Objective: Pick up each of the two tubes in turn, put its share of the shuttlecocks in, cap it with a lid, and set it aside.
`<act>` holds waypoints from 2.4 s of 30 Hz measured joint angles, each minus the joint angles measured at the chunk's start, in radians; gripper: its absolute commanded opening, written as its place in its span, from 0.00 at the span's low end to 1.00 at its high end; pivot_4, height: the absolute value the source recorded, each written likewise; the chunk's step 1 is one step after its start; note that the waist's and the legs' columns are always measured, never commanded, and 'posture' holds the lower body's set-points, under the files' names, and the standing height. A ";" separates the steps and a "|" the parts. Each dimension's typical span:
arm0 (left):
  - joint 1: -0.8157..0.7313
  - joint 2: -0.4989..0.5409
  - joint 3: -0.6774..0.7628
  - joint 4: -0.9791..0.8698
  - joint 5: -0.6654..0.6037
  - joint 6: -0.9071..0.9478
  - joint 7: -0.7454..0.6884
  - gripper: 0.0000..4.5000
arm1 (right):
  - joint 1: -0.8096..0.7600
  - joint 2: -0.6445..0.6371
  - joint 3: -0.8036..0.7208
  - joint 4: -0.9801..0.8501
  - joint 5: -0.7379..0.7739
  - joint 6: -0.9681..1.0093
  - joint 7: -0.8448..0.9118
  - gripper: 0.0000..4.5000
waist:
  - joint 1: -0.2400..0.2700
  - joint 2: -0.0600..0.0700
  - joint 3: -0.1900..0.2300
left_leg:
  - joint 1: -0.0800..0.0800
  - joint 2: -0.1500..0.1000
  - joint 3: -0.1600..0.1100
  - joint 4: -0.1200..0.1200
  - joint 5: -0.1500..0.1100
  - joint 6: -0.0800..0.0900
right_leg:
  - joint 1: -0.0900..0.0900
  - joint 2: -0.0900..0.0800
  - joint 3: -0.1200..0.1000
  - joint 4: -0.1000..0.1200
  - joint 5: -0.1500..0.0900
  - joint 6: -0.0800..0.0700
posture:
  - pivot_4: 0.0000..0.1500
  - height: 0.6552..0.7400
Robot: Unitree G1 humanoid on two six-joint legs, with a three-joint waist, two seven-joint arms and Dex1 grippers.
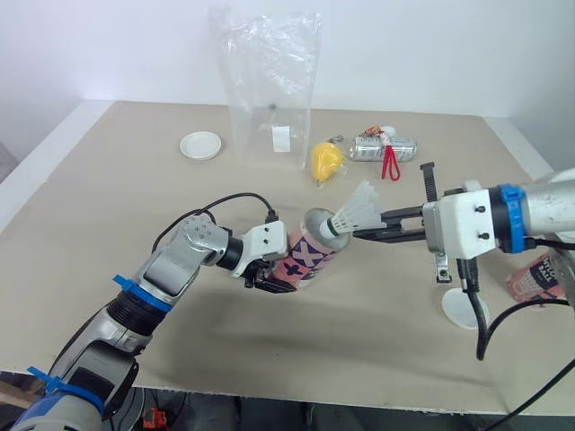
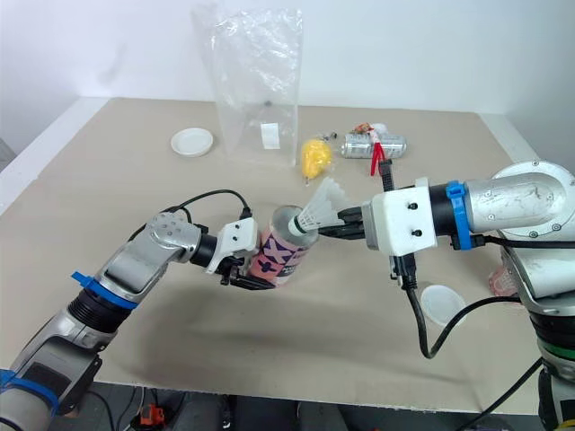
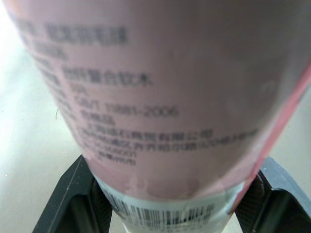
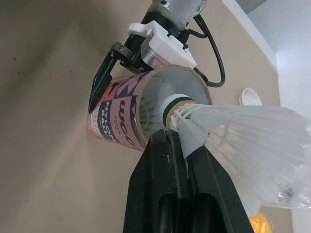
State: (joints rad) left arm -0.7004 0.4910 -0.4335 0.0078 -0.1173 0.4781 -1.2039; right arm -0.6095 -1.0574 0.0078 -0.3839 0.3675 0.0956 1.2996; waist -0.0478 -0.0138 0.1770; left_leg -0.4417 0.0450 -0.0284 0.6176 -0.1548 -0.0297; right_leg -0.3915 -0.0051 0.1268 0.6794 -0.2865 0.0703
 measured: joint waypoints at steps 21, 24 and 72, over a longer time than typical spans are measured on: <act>-0.014 0.010 -0.021 -0.001 0.032 -0.046 -0.006 0.61 | -0.027 -0.038 -0.199 0.064 0.425 0.642 -0.160 0.79 | 0.001 0.000 0.000 | 0.000 0.000 -0.001 0.000 0.000 0.000 | 0.000 0.000 0.000 0.001 0.001 -0.003 | 1.00 1.00; -0.024 0.011 -0.030 -0.001 0.047 -0.060 -0.018 0.61 | -0.034 -0.048 -0.172 0.046 0.420 0.642 -0.137 0.50 | 0.001 0.000 0.000 | 0.000 0.000 0.000 0.000 0.000 0.000 | 0.000 0.000 0.000 0.001 0.000 -0.001 | 1.00 1.00; -0.035 -0.047 -0.042 -0.004 0.037 0.008 -0.021 0.61 | -0.587 0.202 0.715 0.313 -0.268 0.172 0.274 0.03 | 0.000 0.001 0.000 | -0.004 0.003 0.000 0.005 0.000 0.000 | -0.006 0.001 -0.004 0.004 0.005 -0.005 | 1.00 1.00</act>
State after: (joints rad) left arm -0.7353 0.4435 -0.4750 0.0034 -0.0798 0.4860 -1.2244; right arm -1.1962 -0.8553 0.7225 -0.0714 0.0999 0.2680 1.5735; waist -0.0477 -0.0131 0.1766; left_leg -0.4457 0.0478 -0.0287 0.6222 -0.1545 -0.0297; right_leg -0.3978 -0.0038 0.1231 0.6832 -0.2819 0.0650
